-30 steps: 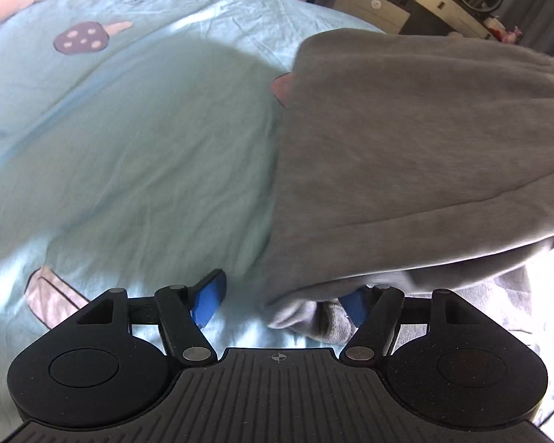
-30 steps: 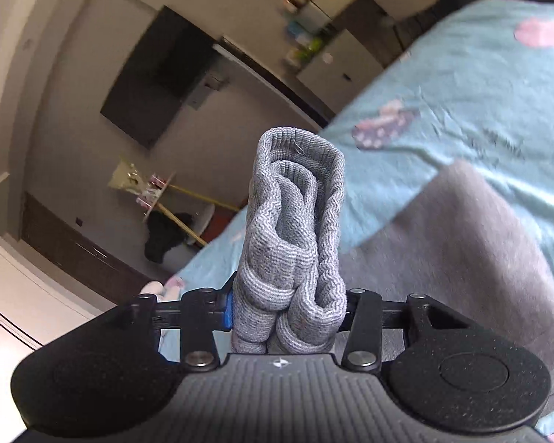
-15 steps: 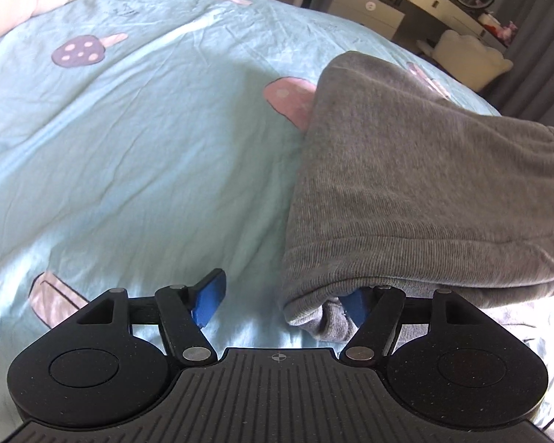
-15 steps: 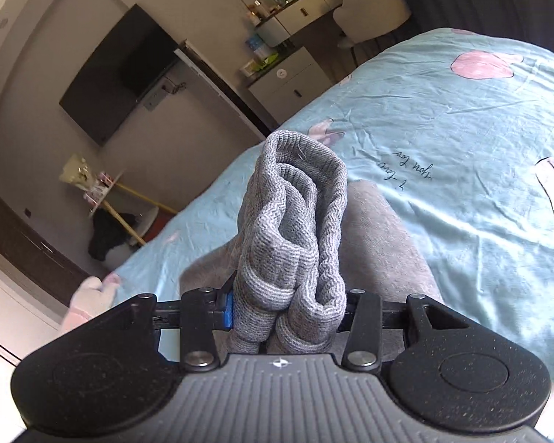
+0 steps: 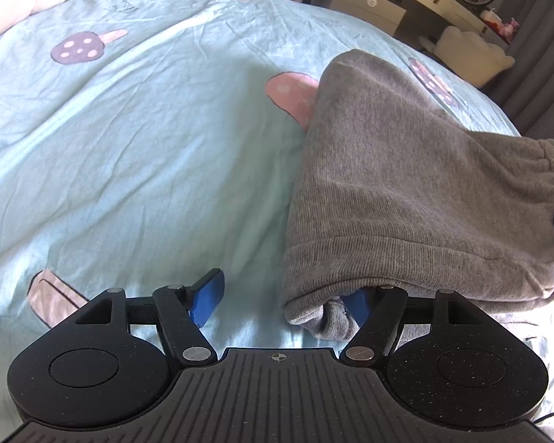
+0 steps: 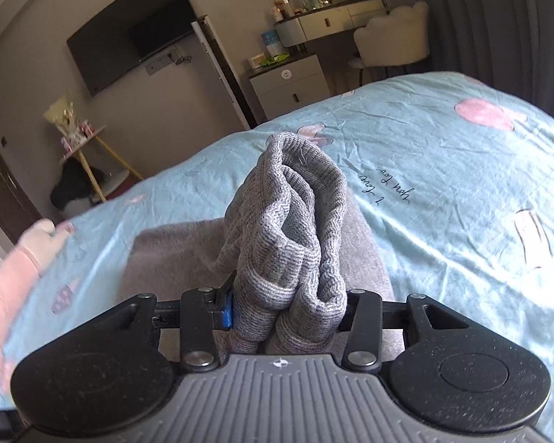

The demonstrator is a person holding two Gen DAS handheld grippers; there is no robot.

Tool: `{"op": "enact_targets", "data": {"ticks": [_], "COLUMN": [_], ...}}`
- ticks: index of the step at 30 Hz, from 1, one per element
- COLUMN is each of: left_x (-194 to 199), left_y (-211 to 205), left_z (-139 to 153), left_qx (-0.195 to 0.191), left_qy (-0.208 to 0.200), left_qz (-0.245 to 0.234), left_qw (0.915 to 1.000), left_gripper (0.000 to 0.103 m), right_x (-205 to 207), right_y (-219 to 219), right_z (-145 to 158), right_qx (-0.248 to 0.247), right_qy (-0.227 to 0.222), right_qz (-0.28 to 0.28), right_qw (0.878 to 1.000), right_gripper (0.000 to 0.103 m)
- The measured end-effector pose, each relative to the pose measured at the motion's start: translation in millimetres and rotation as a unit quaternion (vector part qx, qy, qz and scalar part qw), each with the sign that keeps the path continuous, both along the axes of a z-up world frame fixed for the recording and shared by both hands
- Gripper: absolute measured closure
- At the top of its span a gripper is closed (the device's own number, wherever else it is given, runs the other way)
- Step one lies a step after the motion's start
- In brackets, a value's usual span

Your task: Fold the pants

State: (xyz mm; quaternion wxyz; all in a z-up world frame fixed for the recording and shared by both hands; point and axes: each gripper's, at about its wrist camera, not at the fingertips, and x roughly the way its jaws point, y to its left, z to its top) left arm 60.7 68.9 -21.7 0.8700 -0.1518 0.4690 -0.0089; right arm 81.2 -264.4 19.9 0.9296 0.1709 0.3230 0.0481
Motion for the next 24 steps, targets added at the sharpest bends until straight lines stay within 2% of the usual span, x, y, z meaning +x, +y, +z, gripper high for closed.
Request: {"op": "enact_targets", "data": {"ticks": [6,12,17,20,24], "left_x": [-3.7,-19.0,-29.8,-37.0,-33.5], "left_y": [2.3,6.4,10.3,11.9,19.7], "left_z": [2.0,11.8,21.0,31.6,47.9], "left_qx": [-0.006,-0.024,-0.038,-0.021,-0.006], "left_qy": [-0.006,-0.035,-0.05,-0.072,-0.11], "left_qz": [0.001,-0.005,-0.008,-0.009,0.011], "left_qw": [1.0,0.9991,0.998,0.9972,0.9938], "left_gripper": [0.028,0.029,0.029,0.027,0.023], "right_x": [-5.3,-11.2,-11.3,-14.7,-24.3], "right_y": [7.3,12.2,15.5,10.1,-3.9], "right_z": [-5.5,-6.5,-15.0,-13.2,7.6], "right_qx": [-0.046,-0.075,-0.114,-0.15,-0.139], "right_qy": [-0.005,-0.018,-0.006,0.006,-0.018], "right_qz": [0.01,0.021,0.025,-0.013,-0.021], "right_qw": [0.999,0.997,0.993,0.989,0.99], "right_gripper": [0.06,0.06,0.059,0.04,0.037]}}
